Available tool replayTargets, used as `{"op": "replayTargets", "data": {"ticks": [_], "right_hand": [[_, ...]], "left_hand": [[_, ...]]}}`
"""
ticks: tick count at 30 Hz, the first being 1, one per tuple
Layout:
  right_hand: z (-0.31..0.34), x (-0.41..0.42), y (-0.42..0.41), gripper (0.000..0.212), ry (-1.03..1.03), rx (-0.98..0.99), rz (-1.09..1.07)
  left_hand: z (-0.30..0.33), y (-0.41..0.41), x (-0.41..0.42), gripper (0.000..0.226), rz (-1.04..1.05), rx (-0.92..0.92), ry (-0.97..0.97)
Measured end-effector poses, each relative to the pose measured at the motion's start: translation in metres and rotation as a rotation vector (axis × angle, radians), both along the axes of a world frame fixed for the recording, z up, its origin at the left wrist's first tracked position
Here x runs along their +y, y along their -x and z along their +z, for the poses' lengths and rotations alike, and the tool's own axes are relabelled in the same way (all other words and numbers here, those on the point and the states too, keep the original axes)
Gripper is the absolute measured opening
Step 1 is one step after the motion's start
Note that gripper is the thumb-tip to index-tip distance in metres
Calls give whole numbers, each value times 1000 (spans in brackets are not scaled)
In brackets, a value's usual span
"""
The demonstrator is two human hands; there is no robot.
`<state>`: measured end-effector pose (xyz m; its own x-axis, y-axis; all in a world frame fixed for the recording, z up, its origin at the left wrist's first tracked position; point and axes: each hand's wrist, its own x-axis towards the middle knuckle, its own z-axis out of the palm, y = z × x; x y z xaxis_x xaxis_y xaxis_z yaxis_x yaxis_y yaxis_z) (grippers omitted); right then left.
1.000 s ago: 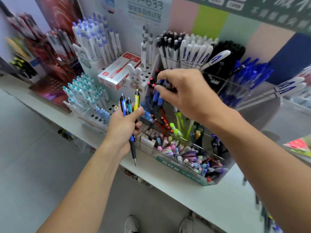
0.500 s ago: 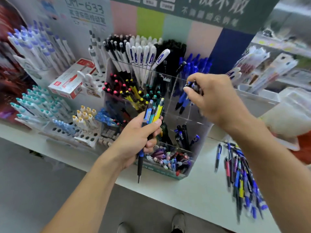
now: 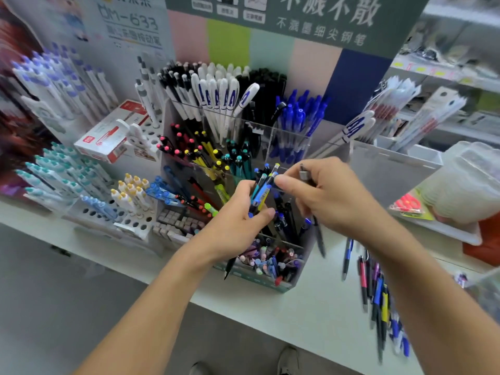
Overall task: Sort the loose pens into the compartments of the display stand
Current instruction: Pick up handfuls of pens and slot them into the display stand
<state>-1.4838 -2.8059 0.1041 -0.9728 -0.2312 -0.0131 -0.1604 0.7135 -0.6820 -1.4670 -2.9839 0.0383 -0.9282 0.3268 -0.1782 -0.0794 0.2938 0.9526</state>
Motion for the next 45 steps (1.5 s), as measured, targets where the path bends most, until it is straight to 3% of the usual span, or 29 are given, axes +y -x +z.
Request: {"op": "replayTargets", "data": {"ticks": [5, 10, 15, 18, 23, 26, 29, 35, 40, 43, 45], "right_hand": [[-9, 3, 4, 37, 146, -128, -3], [-8, 4, 2, 25, 375, -168, -86], [-7, 4, -4, 24, 493, -163, -207], [-7, 8, -3, 23, 420, -244, -159], [-6, 11, 3, 18, 320, -303, -40], [-6, 5, 5, 15, 317, -271, 25], [-6, 6, 3, 35, 285, -182, 89], [-4, 8, -5, 27, 187, -202, 263], [-11, 19, -4, 14, 236, -242, 275], [-7, 25, -2, 15, 192, -216, 276], [9, 37, 3, 17, 97, -78, 231]], "left_hand": [[8, 0, 14, 29, -38, -43, -44], [15, -3, 16, 27, 20, -160, -281], [11, -12, 3, 37, 77, -148, -267], [9, -19, -6, 37, 53, -185, -246], [7, -28, -19, 58, -96, -373, -526], [7, -31, -22, 62, -185, -399, -596], [6, -30, -21, 64, -233, -367, -583], [11, -30, -5, 30, -168, -275, -510], [7, -30, -3, 42, -100, -212, -432], [9, -29, 0, 30, -30, -304, -506], [9, -28, -2, 24, 21, -406, -602]]}}
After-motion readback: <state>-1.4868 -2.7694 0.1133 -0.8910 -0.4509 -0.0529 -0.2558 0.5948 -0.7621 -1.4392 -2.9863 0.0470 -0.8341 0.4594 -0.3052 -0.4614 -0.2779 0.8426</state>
